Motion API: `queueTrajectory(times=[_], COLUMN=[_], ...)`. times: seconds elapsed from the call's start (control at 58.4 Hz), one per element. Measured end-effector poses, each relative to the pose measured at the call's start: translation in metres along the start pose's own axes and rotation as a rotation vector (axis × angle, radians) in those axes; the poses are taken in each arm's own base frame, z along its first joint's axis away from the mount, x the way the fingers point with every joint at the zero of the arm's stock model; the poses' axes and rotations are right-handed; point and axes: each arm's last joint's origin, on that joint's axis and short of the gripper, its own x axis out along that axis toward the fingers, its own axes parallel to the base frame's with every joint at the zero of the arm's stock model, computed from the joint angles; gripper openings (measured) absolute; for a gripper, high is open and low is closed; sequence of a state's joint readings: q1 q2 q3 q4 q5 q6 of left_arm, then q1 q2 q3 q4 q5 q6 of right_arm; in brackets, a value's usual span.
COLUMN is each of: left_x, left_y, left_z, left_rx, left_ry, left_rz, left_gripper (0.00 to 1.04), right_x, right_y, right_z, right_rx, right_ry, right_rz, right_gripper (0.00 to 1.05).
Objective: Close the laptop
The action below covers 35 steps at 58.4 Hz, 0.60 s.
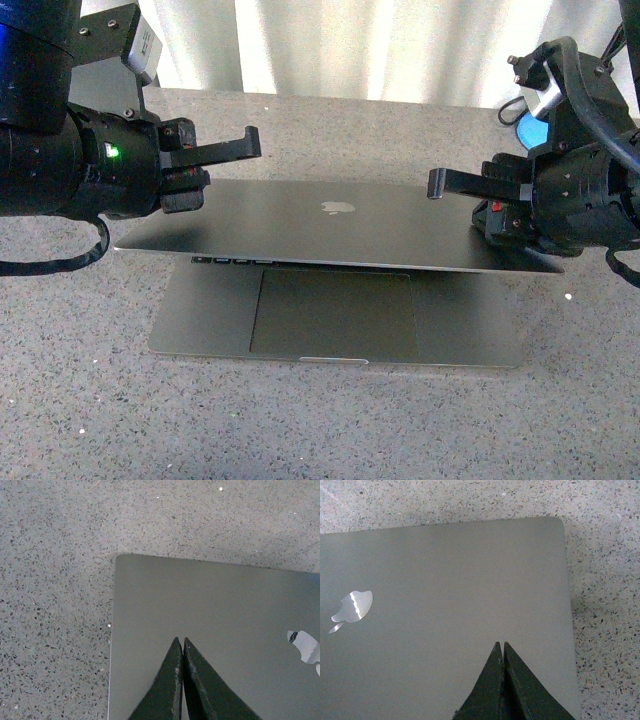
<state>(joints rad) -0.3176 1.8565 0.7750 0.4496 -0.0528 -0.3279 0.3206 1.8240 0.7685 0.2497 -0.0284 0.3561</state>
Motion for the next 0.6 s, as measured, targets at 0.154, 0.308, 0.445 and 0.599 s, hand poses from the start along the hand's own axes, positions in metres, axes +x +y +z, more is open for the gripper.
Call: queueTrajectory(times=[0.154, 0.308, 0.445, 0.599], left_x=[0.001, 0.001, 0.001, 0.001], left_y=[-0.001, 0.000, 0.000, 0.000], left_z=[-0.003, -0.007, -0.011, -0.012], left_rx=[-0.015, -0.029, -0.036, -0.037], left_ry=[0.008, 0.019, 0.025, 0.027], left_rz=[0.000, 0.004, 0.004, 0.005], left_gripper=[0.04, 0.04, 0.04, 0.04], right_x=[0.000, 0.000, 0.000, 0.000], right_y=[0.000, -0.001, -0.001, -0.002], right_z=[-0.001, -0.001, -0.003, -0.005], right_rx=[0.000, 0.001, 0.001, 0.002], right_ry=[0.002, 0.001, 0.003, 0.007], right_rz=[0.000, 0.000, -0.001, -0.002], right_gripper=[0.01, 0.01, 0.01, 0.01])
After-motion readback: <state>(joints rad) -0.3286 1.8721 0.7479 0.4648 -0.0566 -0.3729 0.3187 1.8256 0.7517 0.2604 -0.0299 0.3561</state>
